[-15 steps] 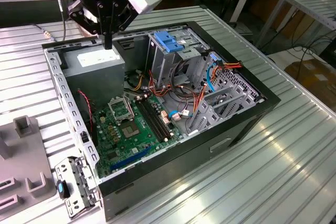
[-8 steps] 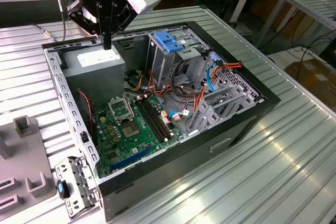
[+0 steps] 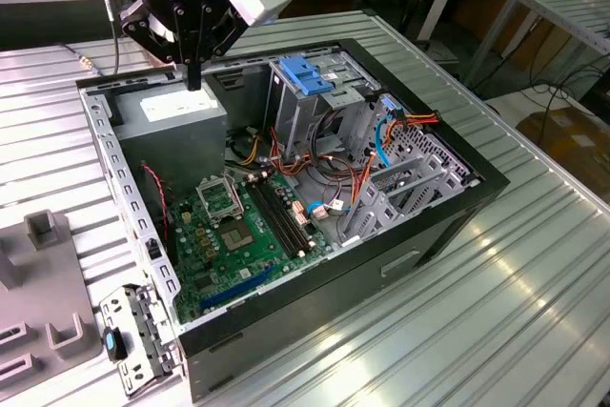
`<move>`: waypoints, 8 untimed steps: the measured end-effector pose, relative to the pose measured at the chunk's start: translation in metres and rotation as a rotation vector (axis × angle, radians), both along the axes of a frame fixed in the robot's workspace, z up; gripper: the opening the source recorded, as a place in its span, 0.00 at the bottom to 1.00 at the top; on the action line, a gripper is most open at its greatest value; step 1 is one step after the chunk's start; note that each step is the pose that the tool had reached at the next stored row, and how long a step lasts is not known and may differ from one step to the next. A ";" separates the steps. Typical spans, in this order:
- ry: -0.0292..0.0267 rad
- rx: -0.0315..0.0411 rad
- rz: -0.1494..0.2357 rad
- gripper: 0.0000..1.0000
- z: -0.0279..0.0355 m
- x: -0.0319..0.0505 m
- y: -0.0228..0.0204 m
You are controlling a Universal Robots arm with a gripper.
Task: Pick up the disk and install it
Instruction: 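Reach for the disk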
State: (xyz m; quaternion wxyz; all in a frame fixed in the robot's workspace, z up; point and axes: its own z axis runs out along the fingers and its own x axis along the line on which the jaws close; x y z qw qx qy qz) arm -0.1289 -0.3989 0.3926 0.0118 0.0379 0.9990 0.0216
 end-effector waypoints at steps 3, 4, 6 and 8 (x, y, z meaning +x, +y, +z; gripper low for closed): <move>0.0002 0.0000 0.000 0.11 -0.0001 -0.0010 0.0000; 0.0003 0.0000 0.000 0.11 -0.0001 -0.0012 0.0000; 0.0006 0.0001 0.000 0.11 -0.0002 -0.0018 0.0000; 0.0008 0.0001 0.000 0.11 -0.0002 -0.0022 0.0000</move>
